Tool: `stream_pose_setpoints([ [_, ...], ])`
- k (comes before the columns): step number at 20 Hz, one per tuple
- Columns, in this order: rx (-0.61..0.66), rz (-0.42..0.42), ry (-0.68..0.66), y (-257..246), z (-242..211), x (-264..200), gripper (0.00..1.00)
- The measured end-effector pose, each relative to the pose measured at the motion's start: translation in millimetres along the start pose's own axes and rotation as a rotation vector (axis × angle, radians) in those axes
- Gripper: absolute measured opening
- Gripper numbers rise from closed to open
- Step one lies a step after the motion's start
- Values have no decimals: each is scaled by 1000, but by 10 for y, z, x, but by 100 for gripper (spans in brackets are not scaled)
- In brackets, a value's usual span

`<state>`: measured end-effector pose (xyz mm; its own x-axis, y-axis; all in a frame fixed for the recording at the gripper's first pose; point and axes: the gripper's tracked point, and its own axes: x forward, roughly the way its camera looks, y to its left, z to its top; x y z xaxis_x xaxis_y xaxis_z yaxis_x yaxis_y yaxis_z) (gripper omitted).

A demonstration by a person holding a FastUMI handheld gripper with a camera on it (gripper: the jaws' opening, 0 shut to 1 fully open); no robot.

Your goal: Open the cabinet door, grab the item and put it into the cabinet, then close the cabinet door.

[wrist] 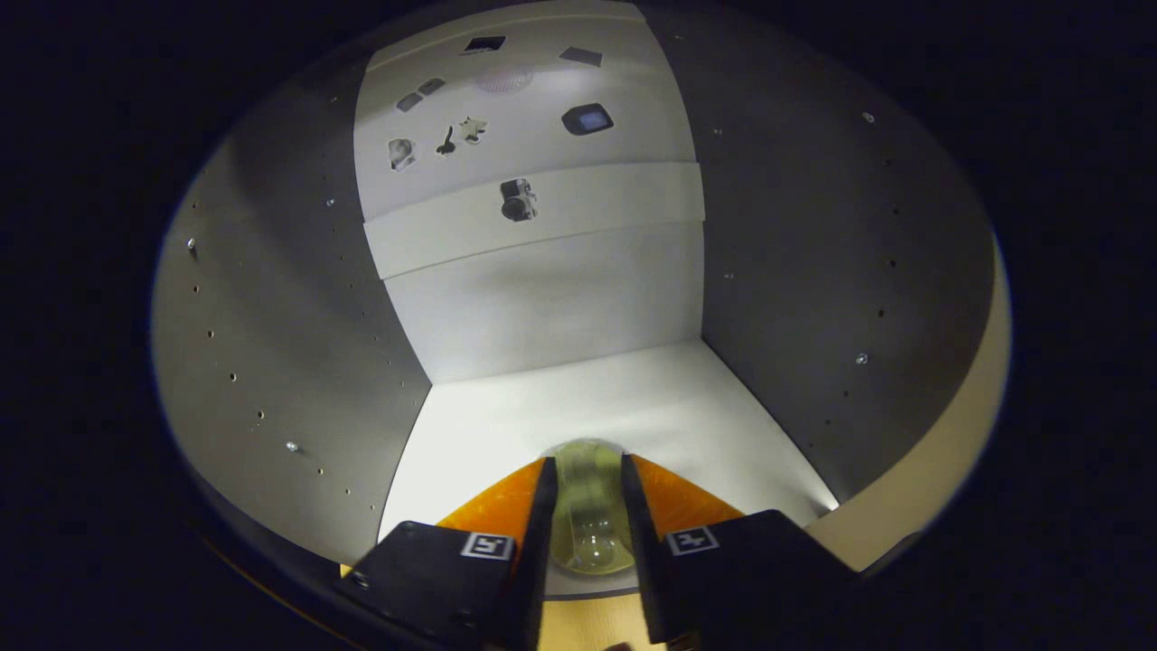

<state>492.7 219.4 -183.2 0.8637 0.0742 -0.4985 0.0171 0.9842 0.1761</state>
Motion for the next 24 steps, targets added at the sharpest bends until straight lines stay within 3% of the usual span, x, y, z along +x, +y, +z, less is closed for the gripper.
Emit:
stream_pose_setpoints([
  [2, -9, -4, -29, -22, 59, -66, 68],
  [6, -56, -31, -104, -76, 209, -248, 98],
  [13, -107, 9, -243, 100, 458, -904, 99],
  [24, -166, 2, -518, -2, 691, -2626, 98],
])
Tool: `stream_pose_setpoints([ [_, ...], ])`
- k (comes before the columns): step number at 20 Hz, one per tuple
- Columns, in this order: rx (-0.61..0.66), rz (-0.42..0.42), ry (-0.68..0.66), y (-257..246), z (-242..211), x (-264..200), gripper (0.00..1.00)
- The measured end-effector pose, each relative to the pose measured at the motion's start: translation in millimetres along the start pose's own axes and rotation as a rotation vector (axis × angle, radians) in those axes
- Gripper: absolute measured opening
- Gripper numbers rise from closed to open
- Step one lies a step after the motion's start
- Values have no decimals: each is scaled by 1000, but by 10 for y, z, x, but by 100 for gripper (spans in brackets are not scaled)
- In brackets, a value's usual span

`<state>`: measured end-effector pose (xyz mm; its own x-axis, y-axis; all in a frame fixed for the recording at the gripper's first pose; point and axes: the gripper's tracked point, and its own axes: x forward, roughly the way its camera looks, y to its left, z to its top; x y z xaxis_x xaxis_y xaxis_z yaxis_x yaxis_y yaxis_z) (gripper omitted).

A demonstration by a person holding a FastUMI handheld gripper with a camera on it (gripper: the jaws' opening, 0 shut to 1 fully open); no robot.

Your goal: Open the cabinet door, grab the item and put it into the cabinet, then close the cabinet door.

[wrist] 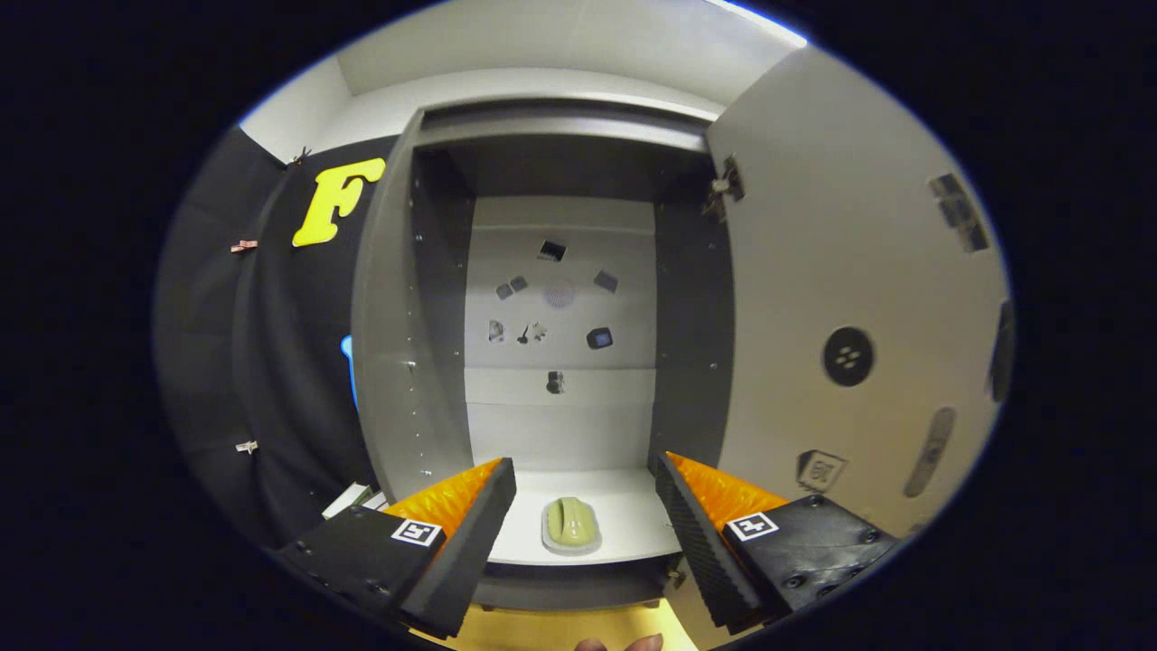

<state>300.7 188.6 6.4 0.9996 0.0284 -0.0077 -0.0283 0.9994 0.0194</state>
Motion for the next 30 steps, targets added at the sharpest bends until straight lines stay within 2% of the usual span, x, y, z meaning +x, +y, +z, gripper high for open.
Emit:
stream_pose_setpoints([
  [9, 17, -52, -48, -472, 63, -1055, 99],
  [17, -26, -79, -98, -944, 301, -1942, 98],
  [23, -44, -205, -96, -1696, 377, -2356, 98],
  [30, -86, -379, -36, -2726, 194, -2710, 98],
])
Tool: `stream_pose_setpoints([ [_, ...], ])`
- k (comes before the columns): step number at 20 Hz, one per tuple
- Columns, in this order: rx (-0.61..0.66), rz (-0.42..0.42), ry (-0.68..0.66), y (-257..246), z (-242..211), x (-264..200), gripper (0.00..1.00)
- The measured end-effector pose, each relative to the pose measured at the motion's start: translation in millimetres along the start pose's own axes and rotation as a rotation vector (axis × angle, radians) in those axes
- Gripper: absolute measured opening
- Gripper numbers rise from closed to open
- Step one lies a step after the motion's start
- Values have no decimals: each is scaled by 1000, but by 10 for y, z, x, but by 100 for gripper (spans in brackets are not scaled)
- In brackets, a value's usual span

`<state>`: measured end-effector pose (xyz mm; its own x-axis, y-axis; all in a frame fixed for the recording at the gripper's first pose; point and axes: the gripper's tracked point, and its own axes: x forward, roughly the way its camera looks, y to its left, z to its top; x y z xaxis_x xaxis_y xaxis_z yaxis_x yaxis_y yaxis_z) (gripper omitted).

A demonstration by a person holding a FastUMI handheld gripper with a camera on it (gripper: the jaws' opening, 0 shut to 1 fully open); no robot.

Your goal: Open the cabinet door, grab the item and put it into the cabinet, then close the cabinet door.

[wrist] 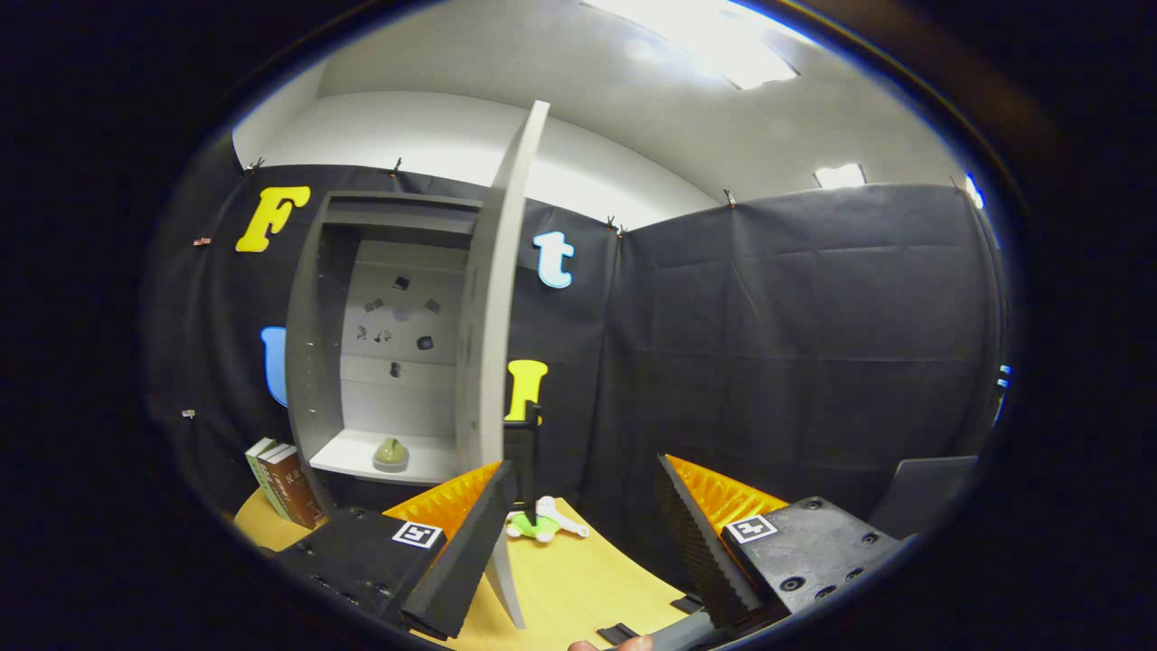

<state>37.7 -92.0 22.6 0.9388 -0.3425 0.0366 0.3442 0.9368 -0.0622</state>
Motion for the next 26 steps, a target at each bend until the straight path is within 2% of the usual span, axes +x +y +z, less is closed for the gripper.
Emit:
stream_pose_setpoints([
  [6, 26, -56, 53, -295, -267, 507, 98],
  [12, 49, 1, 107, 53, -488, 889, 98],
  [14, 45, -9, 110, 50, -518, 963, 97],
  [19, 113, 25, 133, 163, -536, 899, 96],
  [26, 109, 52, 128, 420, -481, 718, 96],
])
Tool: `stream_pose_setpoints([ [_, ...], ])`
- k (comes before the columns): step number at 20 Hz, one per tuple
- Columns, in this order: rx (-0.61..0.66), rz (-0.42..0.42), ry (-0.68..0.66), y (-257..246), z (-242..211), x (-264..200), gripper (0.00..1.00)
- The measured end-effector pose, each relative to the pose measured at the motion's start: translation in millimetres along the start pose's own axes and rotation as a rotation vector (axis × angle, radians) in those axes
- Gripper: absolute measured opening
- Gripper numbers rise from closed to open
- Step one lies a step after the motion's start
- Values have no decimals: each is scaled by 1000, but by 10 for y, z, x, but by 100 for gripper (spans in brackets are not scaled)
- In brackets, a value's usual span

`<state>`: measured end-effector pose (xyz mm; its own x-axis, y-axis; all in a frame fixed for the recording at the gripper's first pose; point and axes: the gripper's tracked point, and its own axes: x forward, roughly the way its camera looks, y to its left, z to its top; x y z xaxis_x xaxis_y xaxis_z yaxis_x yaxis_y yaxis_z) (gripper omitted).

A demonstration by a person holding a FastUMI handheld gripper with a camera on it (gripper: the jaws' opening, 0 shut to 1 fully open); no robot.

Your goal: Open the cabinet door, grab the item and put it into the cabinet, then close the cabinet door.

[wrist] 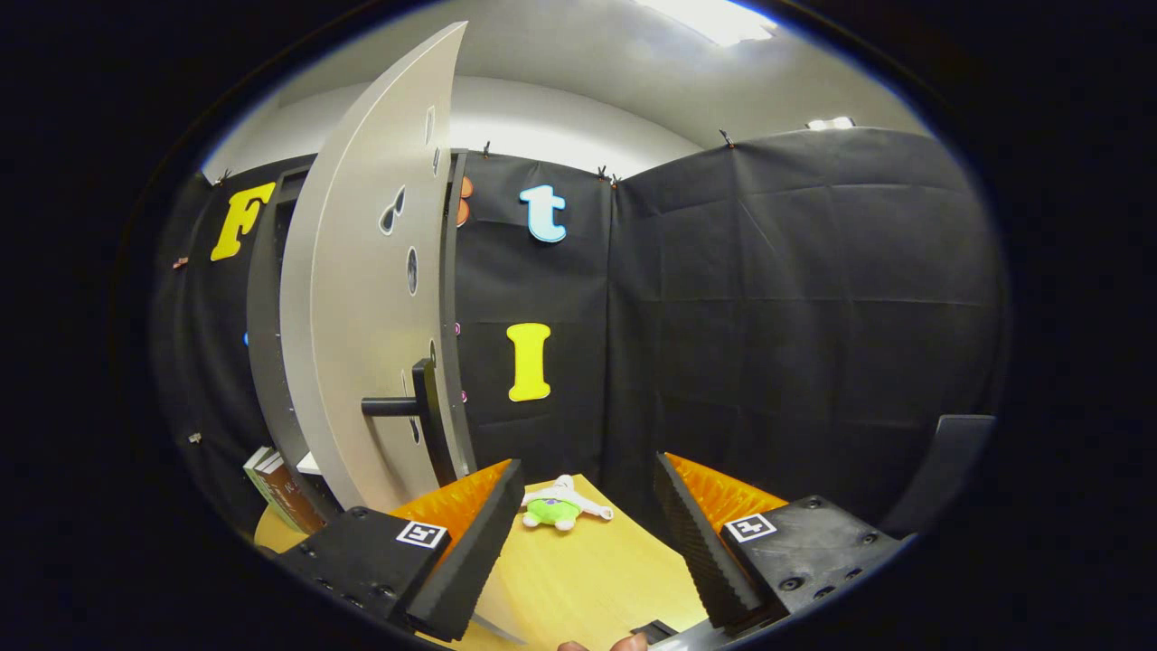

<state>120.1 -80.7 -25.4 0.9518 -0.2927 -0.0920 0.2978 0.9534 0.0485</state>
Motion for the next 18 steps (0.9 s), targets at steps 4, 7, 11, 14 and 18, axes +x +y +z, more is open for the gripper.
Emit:
stream_pose_setpoints([
  [4, 1, 20, 4, 177, -5, -85, 96],
  [7, 12, 38, 13, 325, -28, -133, 96],
  [11, 26, 91, 18, 613, -78, -199, 96],
  [14, 45, 145, 32, 929, -116, -249, 97],
  [18, 61, 233, 43, 1416, -155, -283, 97],
])
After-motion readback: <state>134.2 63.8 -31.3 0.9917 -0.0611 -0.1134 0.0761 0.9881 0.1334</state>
